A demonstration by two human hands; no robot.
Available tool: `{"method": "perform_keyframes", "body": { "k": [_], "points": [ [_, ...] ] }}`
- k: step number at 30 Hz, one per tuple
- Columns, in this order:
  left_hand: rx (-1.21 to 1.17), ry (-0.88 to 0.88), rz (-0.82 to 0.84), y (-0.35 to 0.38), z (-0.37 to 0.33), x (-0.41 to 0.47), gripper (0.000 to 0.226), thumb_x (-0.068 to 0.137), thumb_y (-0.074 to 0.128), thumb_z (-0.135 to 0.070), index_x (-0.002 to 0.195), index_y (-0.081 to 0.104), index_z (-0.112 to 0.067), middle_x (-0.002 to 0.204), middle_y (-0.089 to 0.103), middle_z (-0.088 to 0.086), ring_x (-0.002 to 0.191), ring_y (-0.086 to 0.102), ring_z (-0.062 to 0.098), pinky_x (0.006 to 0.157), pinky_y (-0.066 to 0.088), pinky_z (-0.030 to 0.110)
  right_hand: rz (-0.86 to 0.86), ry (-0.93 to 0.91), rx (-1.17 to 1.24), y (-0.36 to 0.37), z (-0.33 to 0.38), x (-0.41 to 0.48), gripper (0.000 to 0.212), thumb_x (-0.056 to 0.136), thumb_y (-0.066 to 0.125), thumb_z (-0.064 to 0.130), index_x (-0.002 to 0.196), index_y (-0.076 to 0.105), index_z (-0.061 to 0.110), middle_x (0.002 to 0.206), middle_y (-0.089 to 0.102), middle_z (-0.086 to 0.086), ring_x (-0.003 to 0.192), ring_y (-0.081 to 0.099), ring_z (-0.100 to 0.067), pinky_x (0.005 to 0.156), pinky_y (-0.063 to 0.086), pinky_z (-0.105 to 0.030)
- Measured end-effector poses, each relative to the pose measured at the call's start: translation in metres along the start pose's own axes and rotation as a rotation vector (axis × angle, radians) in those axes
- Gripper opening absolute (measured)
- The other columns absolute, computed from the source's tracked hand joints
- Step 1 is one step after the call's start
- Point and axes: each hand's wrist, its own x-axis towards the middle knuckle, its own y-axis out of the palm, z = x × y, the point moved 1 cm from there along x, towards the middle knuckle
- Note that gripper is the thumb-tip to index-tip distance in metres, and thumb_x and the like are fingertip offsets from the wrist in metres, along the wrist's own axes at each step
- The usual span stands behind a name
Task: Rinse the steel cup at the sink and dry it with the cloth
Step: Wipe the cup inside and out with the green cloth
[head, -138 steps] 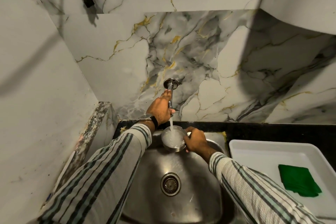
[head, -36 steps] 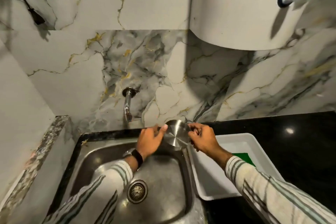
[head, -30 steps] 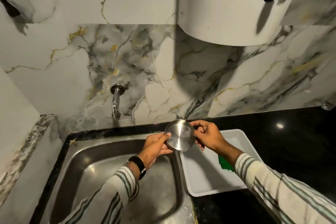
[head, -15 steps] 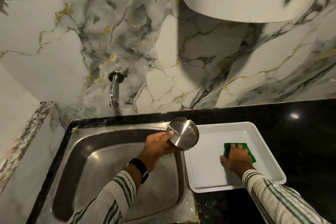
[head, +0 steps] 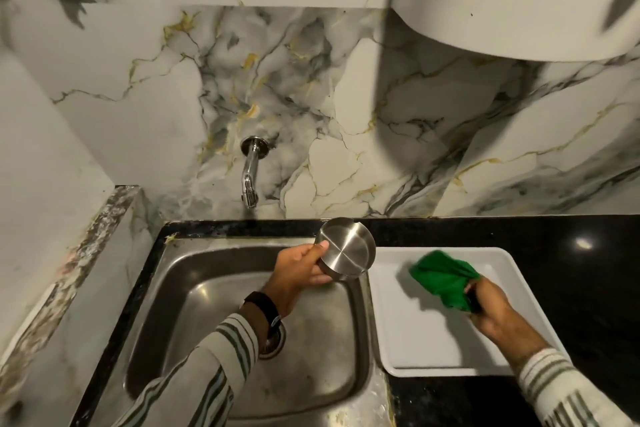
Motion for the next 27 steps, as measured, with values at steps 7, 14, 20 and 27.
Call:
{"method": "perform_keyframes", "body": {
  "k": [7,14,20,27],
  "points": [
    [0.047,0.049,0.0,-0.014,-0.021,-0.018,0.022,0.103,0.077,-0.03,0.111,0.082,-0.011,0.102,0.089,0.011,0.093,0.088,0.024,0.067,0.069,0.026,0.495,-0.132,0.303,0.068,0.031,-0.098,0.038,0.083,0.063,0.008,0.118,0.077,0.012,0.111,0.082,-0.015,0.094,0.082,-0.031,0.079,0.068,-0.043],
    [0.119,0.157,0.027,-0.02,-0.045,-0.053,0.018,0.104,0.077,-0.03,0.092,0.084,-0.019,0.096,0.088,0.01,0.091,0.087,0.022,0.073,0.069,0.028,0.48,-0.604,-0.178,0.104,0.049,-0.145,0.04,0.1,0.055,-0.009,0.099,0.076,0.025,0.092,0.078,-0.001,0.082,0.072,-0.014,0.067,0.06,-0.024],
    [0.234,0.22,-0.024,-0.009,-0.052,-0.071,0.02,0.105,0.075,-0.021,0.089,0.078,-0.008,0.067,0.078,-0.007,0.065,0.076,0.005,0.062,0.066,0.025,0.229,-1.108,-0.737,0.146,0.038,-0.187,0.039,0.095,0.059,0.003,0.123,0.071,0.028,0.111,0.078,0.009,0.1,0.072,-0.003,0.093,0.05,-0.007],
    [0.304,0.294,-0.032,-0.007,-0.059,-0.08,0.022,0.097,0.074,-0.014,0.076,0.071,-0.008,0.059,0.067,-0.001,0.055,0.062,0.009,0.049,0.054,0.021,0.225,-1.178,-1.068,0.173,0.003,-0.22,0.074,0.085,0.063,0.07,0.143,0.058,0.024,0.131,0.068,0.006,0.124,0.058,-0.015,0.103,0.049,-0.025]
  ]
}}
